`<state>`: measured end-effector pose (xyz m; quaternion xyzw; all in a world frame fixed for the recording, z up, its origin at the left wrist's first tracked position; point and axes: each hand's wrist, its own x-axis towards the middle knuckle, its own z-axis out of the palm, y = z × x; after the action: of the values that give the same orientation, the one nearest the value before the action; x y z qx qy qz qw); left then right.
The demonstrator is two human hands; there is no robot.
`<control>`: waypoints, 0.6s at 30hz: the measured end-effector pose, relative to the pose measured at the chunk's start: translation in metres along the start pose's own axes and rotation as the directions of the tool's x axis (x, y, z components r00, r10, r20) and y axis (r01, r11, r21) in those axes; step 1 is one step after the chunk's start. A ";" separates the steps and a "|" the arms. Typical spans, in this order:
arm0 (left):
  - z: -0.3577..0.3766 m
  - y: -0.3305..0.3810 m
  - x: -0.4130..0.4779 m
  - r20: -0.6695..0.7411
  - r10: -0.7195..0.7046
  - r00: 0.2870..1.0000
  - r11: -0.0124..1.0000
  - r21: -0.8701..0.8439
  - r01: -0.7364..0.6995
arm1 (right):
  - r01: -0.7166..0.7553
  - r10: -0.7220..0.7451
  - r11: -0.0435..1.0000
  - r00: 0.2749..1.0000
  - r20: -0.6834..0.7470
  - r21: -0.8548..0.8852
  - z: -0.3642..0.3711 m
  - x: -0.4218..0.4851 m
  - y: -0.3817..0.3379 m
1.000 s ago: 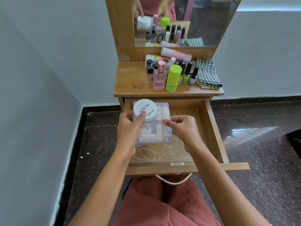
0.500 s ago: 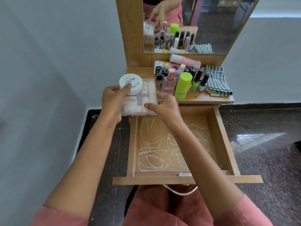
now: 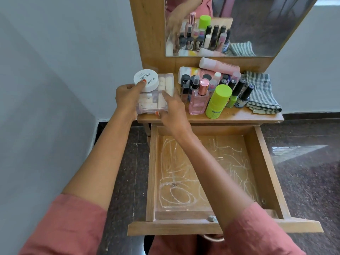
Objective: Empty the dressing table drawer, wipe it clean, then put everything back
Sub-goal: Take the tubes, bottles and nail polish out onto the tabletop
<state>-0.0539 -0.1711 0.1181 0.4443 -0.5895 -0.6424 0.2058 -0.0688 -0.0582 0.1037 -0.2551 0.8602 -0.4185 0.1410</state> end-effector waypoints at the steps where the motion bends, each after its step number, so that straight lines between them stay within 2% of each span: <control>1: 0.001 0.000 0.003 0.002 -0.001 1.000 1.000 -0.004 0.001 | -0.004 0.004 1.000 1.000 -0.001 -0.012 0.001 0.002 0.001; 10: 0.011 0.001 0.012 -0.010 0.002 1.000 1.000 0.008 -0.002 | 0.035 -0.042 0.986 0.998 -0.041 -0.160 0.006 0.015 0.006; 18: 0.015 0.002 0.010 0.013 0.043 0.999 0.997 0.062 -0.044 | 0.075 -0.119 0.899 0.990 -0.076 -0.431 0.011 0.012 0.010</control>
<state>-0.0720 -0.1704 0.1154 0.4337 -0.6200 -0.6217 0.2024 -0.0768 -0.0665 0.0888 -0.3010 0.9230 -0.2390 0.0171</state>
